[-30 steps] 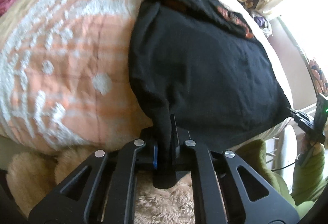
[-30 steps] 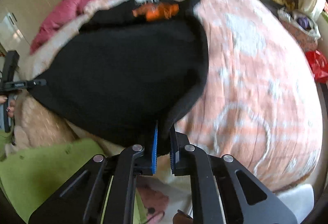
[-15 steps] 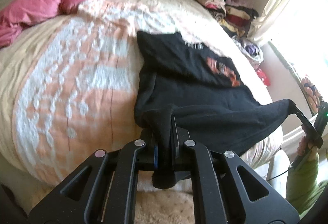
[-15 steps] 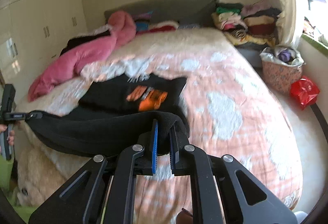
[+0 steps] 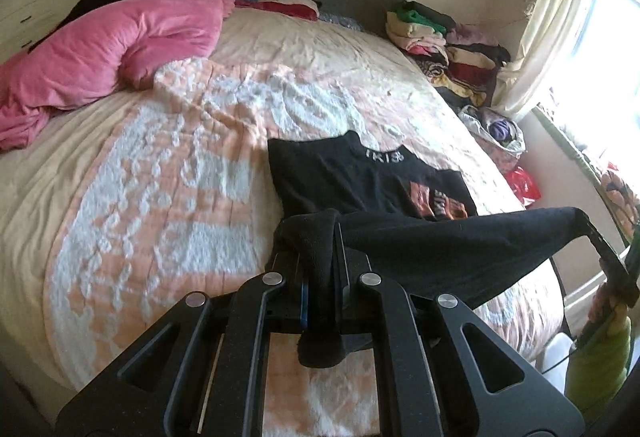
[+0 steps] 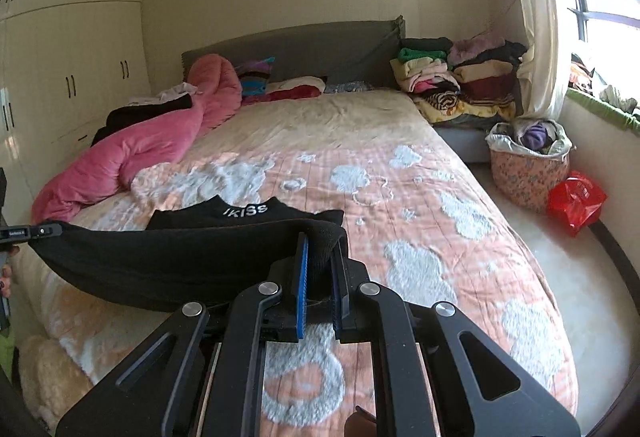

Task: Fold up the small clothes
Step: 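Lift the hem with both tools and fold it over toward the collar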

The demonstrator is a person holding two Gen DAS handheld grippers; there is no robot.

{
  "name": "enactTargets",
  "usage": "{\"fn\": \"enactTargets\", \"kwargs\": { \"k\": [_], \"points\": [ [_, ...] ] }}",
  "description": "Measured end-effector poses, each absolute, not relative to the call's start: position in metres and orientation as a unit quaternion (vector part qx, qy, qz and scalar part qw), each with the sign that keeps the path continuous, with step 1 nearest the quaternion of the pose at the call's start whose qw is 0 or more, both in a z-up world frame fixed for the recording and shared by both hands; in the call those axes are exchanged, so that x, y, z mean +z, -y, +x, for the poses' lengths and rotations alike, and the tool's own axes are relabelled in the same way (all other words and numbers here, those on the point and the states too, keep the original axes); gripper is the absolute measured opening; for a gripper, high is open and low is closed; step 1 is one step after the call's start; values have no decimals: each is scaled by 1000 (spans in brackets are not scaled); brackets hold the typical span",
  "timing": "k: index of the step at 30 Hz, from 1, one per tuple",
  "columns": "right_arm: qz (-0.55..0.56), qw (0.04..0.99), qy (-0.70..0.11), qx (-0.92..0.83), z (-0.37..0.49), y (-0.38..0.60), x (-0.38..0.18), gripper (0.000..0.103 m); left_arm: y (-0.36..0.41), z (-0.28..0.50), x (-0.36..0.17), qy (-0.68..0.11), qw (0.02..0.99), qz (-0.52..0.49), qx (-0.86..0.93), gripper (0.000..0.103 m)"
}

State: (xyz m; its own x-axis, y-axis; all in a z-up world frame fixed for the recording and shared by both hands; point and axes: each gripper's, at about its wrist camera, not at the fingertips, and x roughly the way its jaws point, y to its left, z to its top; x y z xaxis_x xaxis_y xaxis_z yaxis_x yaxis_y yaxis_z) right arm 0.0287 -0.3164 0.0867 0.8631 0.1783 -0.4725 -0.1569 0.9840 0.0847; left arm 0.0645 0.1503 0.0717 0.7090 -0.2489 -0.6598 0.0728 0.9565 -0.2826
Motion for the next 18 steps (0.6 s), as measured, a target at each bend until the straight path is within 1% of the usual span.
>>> {"fn": "enactTargets", "kwargs": {
  "k": [12,18],
  "points": [
    [36,967,-244,70,71,314,89,8,-139,107,78,-352,930,-96,-48,2],
    [41,964,-252,71,96,313,81,9,-139,132,65,-358,928,-102,-27,2]
  ]
}}
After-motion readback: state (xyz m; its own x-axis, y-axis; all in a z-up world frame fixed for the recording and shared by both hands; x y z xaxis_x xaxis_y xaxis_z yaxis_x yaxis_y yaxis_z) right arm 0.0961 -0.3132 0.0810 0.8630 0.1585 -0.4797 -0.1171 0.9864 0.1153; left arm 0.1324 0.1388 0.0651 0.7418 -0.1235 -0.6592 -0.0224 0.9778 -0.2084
